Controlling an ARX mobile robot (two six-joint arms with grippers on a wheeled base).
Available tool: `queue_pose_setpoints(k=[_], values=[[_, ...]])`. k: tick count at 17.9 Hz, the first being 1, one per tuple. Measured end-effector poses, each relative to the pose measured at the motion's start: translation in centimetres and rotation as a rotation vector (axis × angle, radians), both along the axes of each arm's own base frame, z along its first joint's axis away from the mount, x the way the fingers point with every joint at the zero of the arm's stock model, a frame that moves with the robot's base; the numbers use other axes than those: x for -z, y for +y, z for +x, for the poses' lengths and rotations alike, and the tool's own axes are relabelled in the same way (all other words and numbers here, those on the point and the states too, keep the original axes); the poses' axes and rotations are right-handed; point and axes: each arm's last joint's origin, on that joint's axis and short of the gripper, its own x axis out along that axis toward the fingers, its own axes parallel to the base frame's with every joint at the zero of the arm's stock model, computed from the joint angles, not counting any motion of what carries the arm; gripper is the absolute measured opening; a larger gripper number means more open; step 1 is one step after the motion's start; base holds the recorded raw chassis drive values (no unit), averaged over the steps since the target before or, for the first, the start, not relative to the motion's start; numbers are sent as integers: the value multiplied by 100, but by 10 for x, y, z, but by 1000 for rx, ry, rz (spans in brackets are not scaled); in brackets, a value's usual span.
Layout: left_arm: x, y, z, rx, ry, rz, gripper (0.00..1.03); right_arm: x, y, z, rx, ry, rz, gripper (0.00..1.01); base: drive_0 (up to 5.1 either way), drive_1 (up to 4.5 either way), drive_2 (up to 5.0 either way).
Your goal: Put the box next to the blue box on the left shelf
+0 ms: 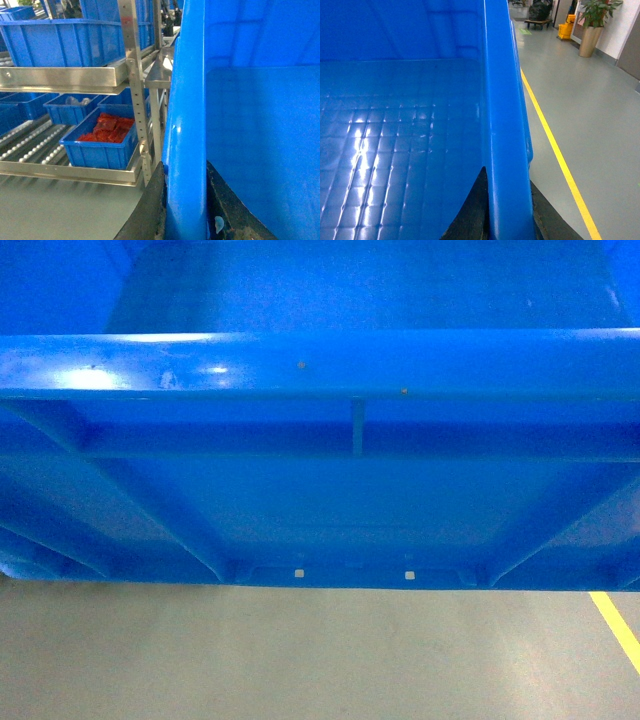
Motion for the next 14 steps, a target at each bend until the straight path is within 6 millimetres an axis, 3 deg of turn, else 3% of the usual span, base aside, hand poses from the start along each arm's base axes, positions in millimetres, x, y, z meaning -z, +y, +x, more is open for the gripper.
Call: queue_pose_setpoints(k=[11,14], values=[[1,0,1,1,4,-2,13,0,0,0,3,0,-1,8,8,411,-395],[1,0,1,1,4,-1,13,0,0,0,3,2,-2,8,-475,261,261]])
